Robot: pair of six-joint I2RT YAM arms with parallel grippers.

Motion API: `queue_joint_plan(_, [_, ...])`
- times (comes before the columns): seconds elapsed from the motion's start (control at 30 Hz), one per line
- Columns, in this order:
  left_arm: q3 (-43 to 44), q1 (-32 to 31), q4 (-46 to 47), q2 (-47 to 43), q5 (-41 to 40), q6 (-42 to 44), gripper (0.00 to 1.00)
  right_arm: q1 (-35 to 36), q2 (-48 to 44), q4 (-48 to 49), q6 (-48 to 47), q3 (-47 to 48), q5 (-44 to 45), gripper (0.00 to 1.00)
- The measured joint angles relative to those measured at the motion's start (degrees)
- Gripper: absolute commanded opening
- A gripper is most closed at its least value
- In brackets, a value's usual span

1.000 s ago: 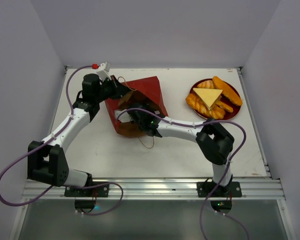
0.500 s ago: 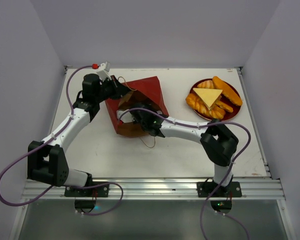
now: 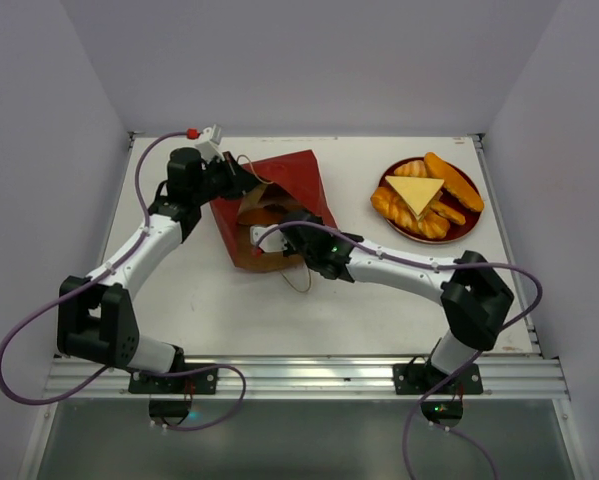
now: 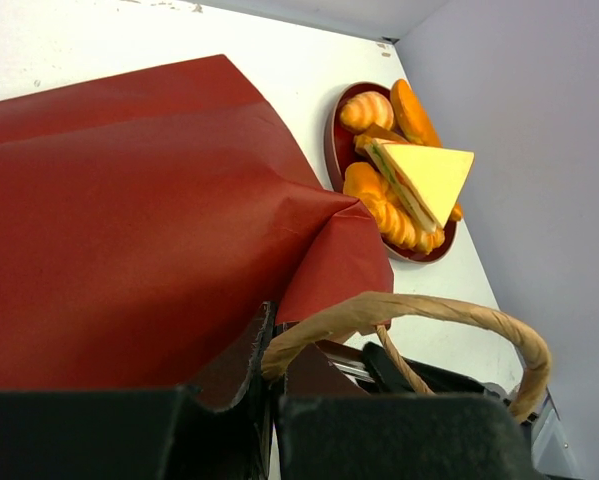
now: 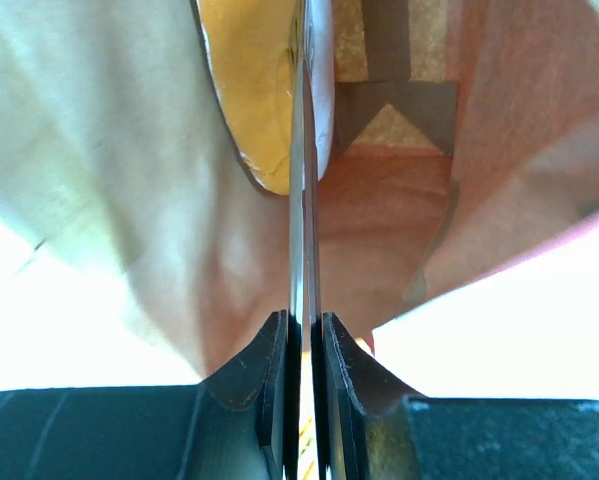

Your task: Take the fake bread out of the paper bag

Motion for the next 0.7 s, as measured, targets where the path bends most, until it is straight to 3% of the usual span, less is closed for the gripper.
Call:
queue_joint_plan(0.4, [0.2,0.0,0.2,1.5,-0.1,0.0,0.0,0.1,-12.6,-9.0,6.4,-0.1,-6.7,0.0])
queue_joint_plan(0.7, [0.6,0.0,0.3,1.6,-0.3,0.0,0.0,0.1,-13.3,-14.7,11.2,-0.7,-11.0,0.0])
